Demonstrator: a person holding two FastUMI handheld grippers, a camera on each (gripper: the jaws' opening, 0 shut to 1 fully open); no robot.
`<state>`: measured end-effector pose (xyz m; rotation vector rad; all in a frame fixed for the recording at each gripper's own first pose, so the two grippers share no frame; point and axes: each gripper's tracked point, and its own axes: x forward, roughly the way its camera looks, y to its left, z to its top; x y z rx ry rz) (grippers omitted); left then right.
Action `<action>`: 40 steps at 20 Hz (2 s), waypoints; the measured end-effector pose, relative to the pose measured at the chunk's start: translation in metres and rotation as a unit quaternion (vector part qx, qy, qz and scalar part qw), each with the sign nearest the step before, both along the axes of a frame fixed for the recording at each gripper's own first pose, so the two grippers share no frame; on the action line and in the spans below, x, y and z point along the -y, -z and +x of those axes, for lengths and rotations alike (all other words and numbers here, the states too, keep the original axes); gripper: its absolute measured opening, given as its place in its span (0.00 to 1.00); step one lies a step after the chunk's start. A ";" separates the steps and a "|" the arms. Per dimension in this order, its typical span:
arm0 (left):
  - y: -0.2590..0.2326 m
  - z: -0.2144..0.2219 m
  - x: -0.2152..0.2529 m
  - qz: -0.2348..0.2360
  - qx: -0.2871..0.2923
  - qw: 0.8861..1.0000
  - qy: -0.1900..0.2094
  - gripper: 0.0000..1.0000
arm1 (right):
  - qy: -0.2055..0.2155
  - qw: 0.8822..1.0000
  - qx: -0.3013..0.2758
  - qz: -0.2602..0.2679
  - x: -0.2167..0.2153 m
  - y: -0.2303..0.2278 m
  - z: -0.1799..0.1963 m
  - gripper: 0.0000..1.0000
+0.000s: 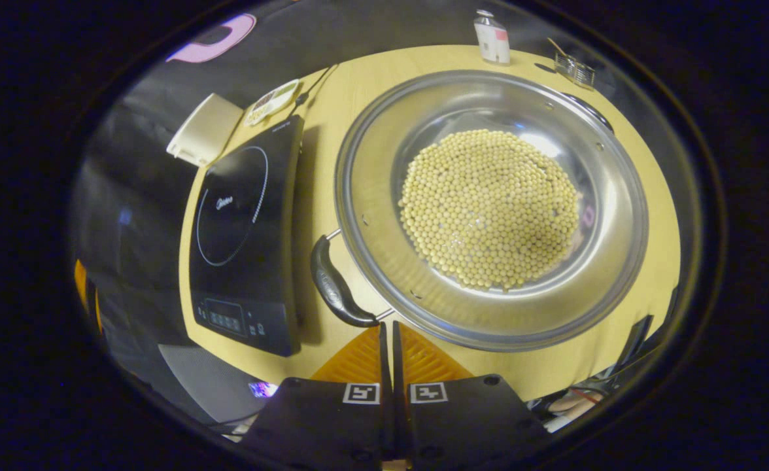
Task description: First push the handle of the pot to place it horizontally, then grasp the pot with both hands and set it on the induction cooktop.
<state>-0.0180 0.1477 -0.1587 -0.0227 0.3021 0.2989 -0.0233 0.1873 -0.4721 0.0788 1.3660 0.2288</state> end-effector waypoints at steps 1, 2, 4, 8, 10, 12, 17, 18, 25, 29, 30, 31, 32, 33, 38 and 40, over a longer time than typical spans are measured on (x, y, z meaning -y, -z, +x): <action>0.002 0.000 -0.001 -0.001 -0.002 1.000 0.001 0.96 | 0.007 1.000 0.004 0.004 -0.006 0.000 0.005 0.03; 0.003 0.000 -0.001 -0.003 -0.003 1.000 0.003 0.96 | 0.014 1.000 0.008 0.008 -0.010 0.000 0.008 0.03; 0.007 0.000 -0.002 -0.007 -0.006 1.000 0.007 0.96 | 0.030 0.999 0.012 0.015 -0.019 0.001 0.017 0.03; 0.017 -0.001 -0.008 -0.016 -0.016 1.000 0.008 0.96 | 0.062 0.998 0.015 0.029 -0.035 0.000 0.032 0.03; 0.023 -0.001 -0.010 -0.023 -0.021 0.999 0.008 0.97 | 0.066 0.997 0.015 0.033 -0.040 0.000 0.037 0.03; 0.029 0.000 -0.011 -0.031 -0.028 0.999 0.010 0.96 | 0.072 0.997 0.015 0.035 -0.044 0.000 0.042 0.03; 0.041 0.002 -0.013 -0.049 -0.038 0.998 0.017 0.97 | 0.073 0.996 0.025 0.034 -0.053 0.000 0.053 0.00; 0.043 0.004 -0.012 -0.051 -0.039 0.998 0.018 0.96 | 0.072 0.996 0.028 0.033 -0.054 0.001 0.054 0.00; 0.050 0.014 -0.005 -0.065 -0.045 0.996 0.028 0.96 | 0.029 0.999 0.009 0.037 -0.056 -0.009 0.040 0.03; 0.058 0.015 0.004 -0.086 -0.059 0.994 0.032 0.97 | -0.004 0.999 0.005 0.046 -0.046 -0.025 0.019 0.20; 0.061 0.015 0.007 -0.094 -0.064 0.993 0.032 0.96 | -0.007 0.999 0.009 0.045 -0.039 -0.029 0.017 0.20; 0.064 0.016 0.010 -0.102 -0.068 0.992 0.034 0.97 | -0.013 0.998 0.010 0.056 -0.037 -0.037 0.015 0.20; 0.066 0.017 0.015 -0.110 -0.073 0.991 0.039 0.96 | -0.022 0.998 0.009 0.063 -0.033 -0.043 0.011 0.31; 0.070 0.017 0.021 -0.117 -0.078 0.989 0.044 0.96 | -0.030 0.997 0.008 0.070 -0.029 -0.049 0.008 0.49; 0.081 0.025 0.055 -0.146 -0.109 0.980 0.084 0.96 | -0.046 0.996 0.014 0.078 0.015 -0.075 0.004 0.94; 0.086 0.028 0.068 -0.149 -0.125 0.976 0.101 0.96 | -0.031 0.996 0.018 0.077 0.036 -0.085 0.012 0.94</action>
